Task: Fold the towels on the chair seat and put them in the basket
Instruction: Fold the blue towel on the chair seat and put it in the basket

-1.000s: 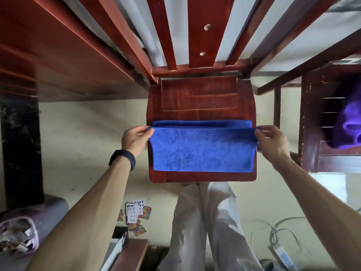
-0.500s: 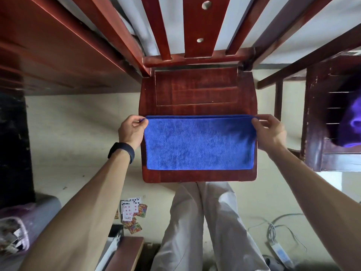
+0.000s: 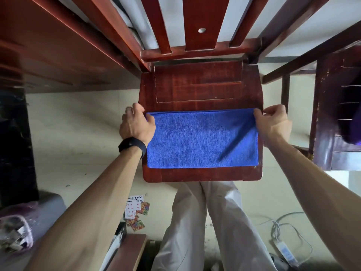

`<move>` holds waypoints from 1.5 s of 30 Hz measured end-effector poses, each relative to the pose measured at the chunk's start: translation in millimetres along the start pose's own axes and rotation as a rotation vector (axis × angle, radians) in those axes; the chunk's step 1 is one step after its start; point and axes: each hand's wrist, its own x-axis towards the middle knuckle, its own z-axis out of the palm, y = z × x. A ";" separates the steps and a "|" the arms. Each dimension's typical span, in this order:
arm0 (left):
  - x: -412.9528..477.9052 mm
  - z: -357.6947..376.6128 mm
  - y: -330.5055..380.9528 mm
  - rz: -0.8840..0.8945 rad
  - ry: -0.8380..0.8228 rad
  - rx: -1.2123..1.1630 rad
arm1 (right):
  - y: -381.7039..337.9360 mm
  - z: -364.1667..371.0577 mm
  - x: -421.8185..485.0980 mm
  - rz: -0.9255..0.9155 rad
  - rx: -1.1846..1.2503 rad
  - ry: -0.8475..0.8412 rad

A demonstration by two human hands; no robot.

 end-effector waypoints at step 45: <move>-185.1 88.9 122.1 -0.610 -0.288 -0.738 | 65.1 -26.0 -29.2 -0.478 -0.264 -0.174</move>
